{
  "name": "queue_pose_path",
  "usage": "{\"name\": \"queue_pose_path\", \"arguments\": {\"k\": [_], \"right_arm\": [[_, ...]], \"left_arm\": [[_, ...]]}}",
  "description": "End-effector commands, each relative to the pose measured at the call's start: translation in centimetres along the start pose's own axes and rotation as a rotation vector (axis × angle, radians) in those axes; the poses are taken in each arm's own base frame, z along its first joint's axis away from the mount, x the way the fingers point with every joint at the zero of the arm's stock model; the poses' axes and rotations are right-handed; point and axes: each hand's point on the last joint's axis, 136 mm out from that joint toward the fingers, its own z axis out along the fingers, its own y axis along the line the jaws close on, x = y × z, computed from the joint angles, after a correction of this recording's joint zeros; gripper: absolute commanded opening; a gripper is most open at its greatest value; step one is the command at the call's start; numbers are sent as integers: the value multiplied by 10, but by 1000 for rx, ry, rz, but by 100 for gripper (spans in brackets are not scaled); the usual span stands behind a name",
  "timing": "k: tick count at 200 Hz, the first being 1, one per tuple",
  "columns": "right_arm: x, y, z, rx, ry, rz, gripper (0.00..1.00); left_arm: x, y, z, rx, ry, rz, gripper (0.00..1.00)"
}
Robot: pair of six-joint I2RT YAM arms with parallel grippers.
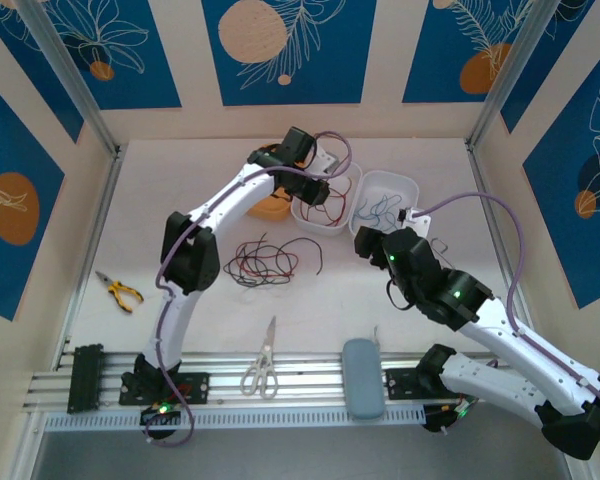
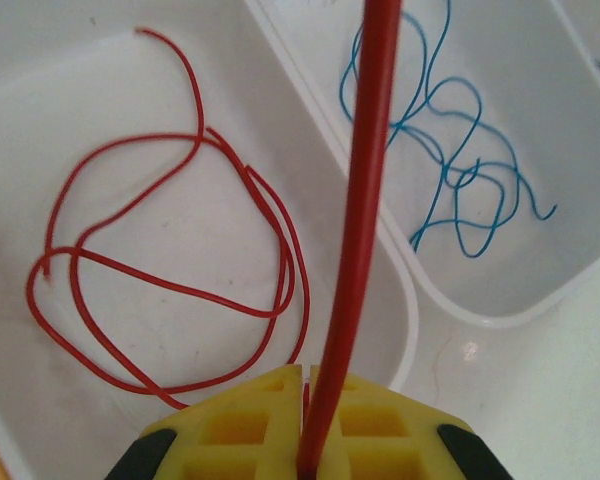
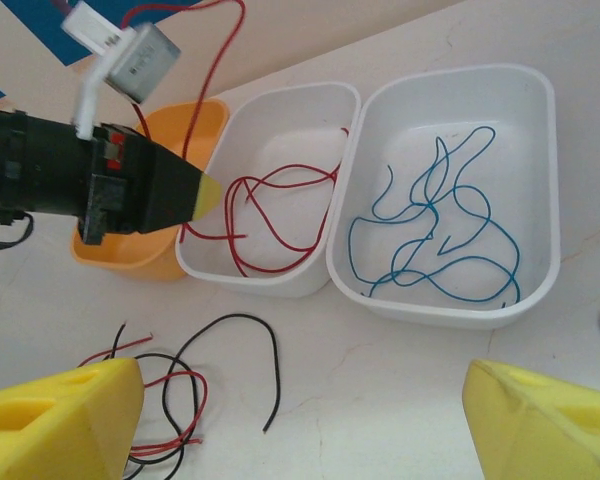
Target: Untangle the cables
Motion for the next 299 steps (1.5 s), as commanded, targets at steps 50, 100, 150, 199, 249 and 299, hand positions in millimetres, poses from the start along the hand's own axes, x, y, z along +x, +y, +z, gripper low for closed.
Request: {"name": "queue_pose_path", "arguments": {"k": [50, 100, 150, 199, 249, 299], "right_arm": [[-10, -1, -2, 2, -33, 29, 84], [-10, -1, -2, 0, -30, 29, 84], [-10, -1, -2, -3, -31, 28, 84], [-7, -3, -2, 6, -22, 19, 84], [-13, 4, -4, -25, -34, -2, 84], [-15, 17, -5, -79, -22, -23, 82]], "left_arm": [[22, 2, 31, 2, 101, 14, 7], [29, 10, 43, -18, 138, 18, 20], [24, 11, 44, -27, 119, 8, 29], [4, 6, 8, -64, 60, 15, 46], [-21, -16, -69, -91, -73, 17, 64], [-14, -24, -136, -172, -212, 15, 79]]}}
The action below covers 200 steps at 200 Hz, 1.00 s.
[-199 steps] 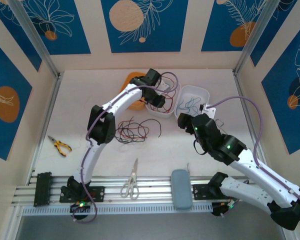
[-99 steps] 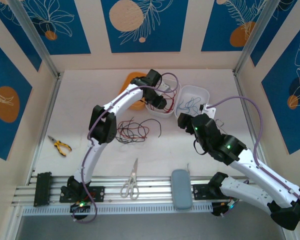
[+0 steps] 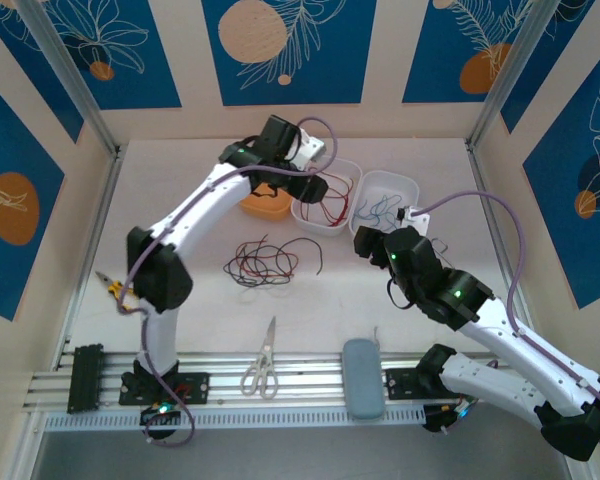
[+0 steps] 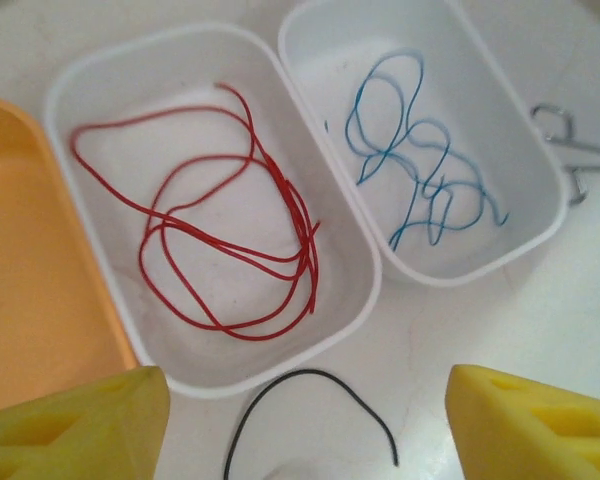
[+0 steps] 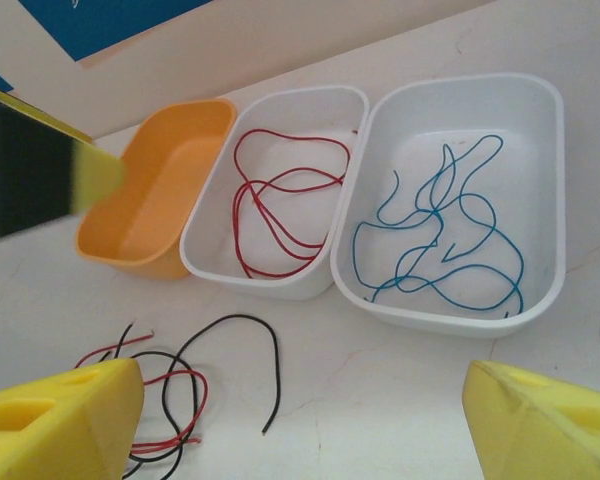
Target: Untangle the cables
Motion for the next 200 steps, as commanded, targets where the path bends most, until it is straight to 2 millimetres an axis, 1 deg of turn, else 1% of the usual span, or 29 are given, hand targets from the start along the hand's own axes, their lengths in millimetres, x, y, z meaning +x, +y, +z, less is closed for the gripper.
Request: {"name": "queue_pose_path", "arguments": {"k": [1, 19, 23, 36, 65, 94, 111, 113, 126, 147, 164, 186, 200], "right_arm": [[-13, 13, -5, -57, -25, 6, 82], [-9, 20, -3, -82, 4, -11, 77], [-7, 22, -2, -90, 12, -16, 77], [-2, 31, 2, -116, 41, -36, 75], [18, 55, 15, -160, 156, -90, 74], [45, 90, 31, -209, 291, -163, 72], [61, 101, 41, -191, 374, -172, 70], [63, 102, 43, -185, 385, -169, 69], [78, 104, 52, -144, 448, -149, 68], [104, 109, 70, -104, 543, -109, 64], [123, 110, 83, -81, 610, -74, 60], [142, 111, 98, -82, 669, -27, 57], [149, 112, 107, -86, 694, -3, 55]], "left_arm": [[-1, 0, -26, -56, -73, -2, 80], [7, 4, -47, -104, -109, -15, 88], [8, 6, -54, -117, -124, -19, 90], [18, 11, -67, -160, -152, -40, 100], [50, 31, -93, -273, -195, -128, 100], [99, 61, -106, -381, -207, -274, 100], [133, 81, -105, -401, -201, -401, 100], [138, 84, -105, -402, -199, -422, 100], [161, 94, -101, -372, -204, -529, 100], [188, 106, -95, -343, -230, -655, 100], [206, 110, -89, -350, -218, -694, 100], [225, 105, -76, -320, -176, -720, 100], [237, 102, -64, -292, -145, -742, 94]]}}
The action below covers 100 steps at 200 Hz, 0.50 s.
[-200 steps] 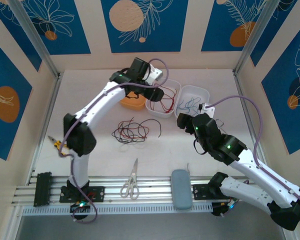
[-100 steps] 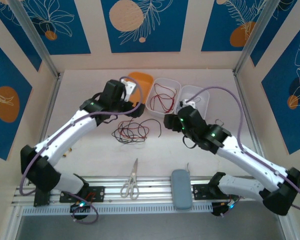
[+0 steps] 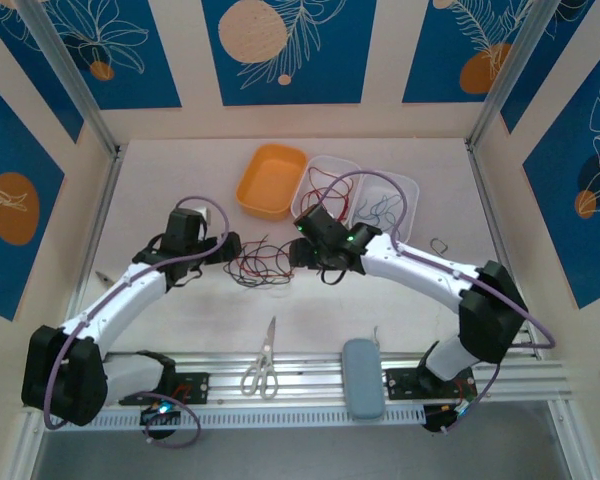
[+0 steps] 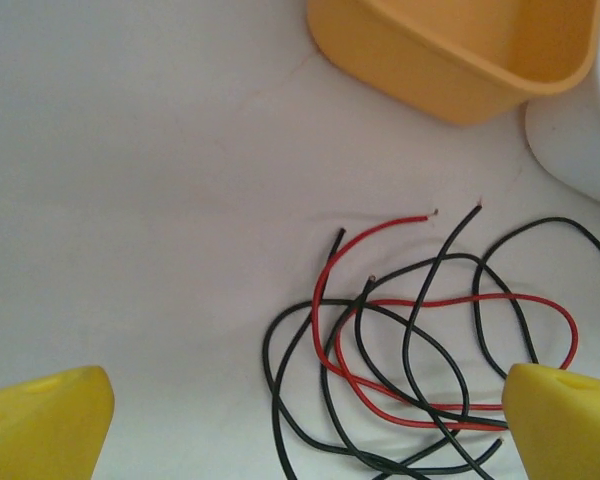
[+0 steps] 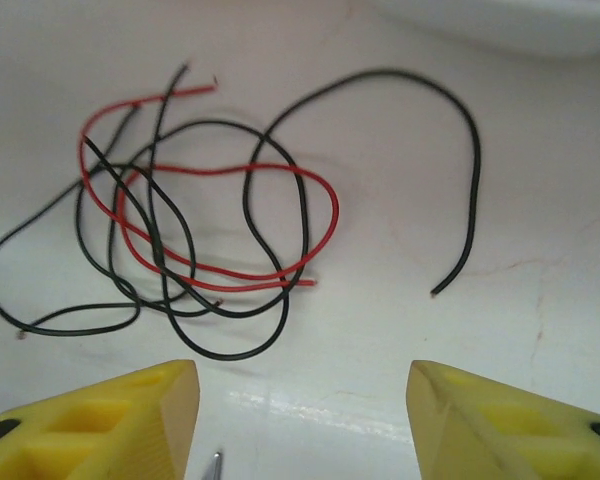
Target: Untangle the cables
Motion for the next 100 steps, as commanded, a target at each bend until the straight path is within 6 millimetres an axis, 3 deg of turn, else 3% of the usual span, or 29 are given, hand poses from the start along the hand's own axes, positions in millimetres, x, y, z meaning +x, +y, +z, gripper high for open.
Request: {"name": "queue_pose_path", "arguments": {"k": [1, 31, 100], "right_arm": [[1, 11, 11, -70, 57, 82, 55], [-1, 6, 29, -38, 91, 97, 51], [-6, 4, 70, -33, 129, 104, 43]], "left_arm": [[5, -10, 7, 86, 0, -59, 94], [29, -9, 27, 120, 71, -93, 83], [65, -13, 53, 171, 185, -141, 74]]}}
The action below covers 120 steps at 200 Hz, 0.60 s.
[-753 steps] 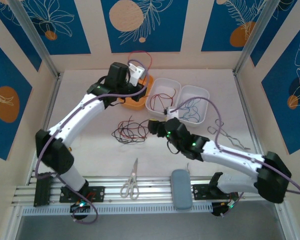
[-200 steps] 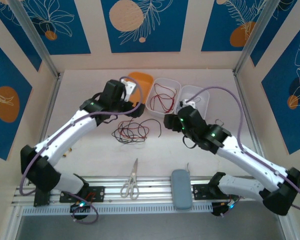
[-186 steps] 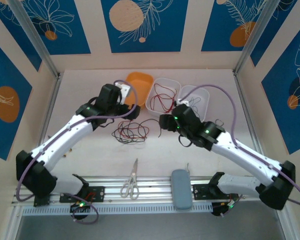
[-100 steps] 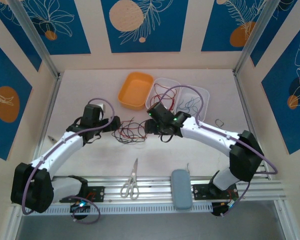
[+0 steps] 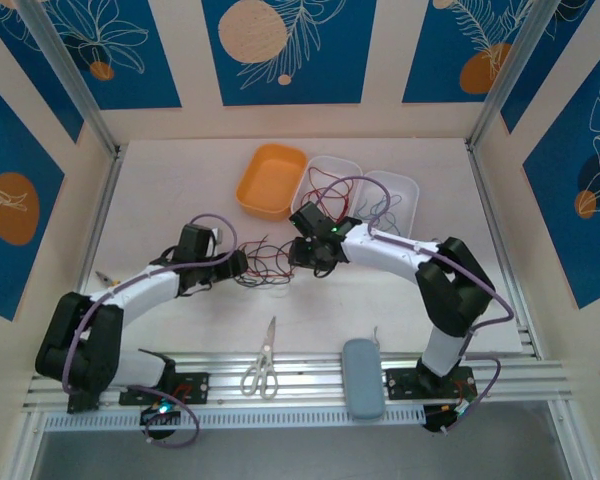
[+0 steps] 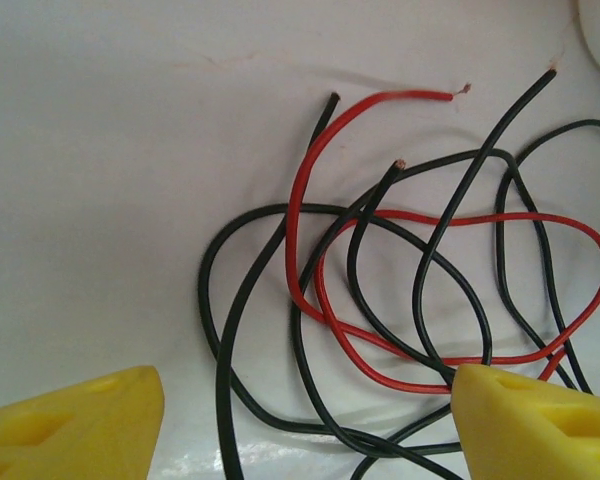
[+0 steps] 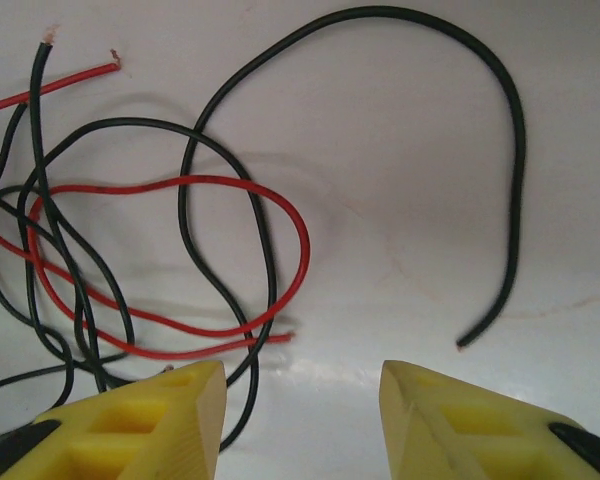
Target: Untangle the cables
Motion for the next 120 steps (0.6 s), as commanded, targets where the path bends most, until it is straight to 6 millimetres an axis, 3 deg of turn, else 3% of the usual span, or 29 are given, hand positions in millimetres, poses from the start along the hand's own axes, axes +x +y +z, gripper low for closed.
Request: {"name": "queue_pose_path", "arguments": {"k": [1, 29, 90, 120], "right_arm": [[-9, 17, 5, -58, 9, 1, 43], [-11, 16, 20, -20, 36, -20, 39], [-9, 8, 45, 36, 68, -23, 38], [-5, 5, 53, 39, 90, -22, 37]], "left_arm": [[3, -8, 6, 52, 7, -19, 74], [12, 3, 14, 0, 25, -33, 73], [24, 0, 34, 2, 61, -38, 66], [29, 2, 38, -12, 71, -36, 55]]}}
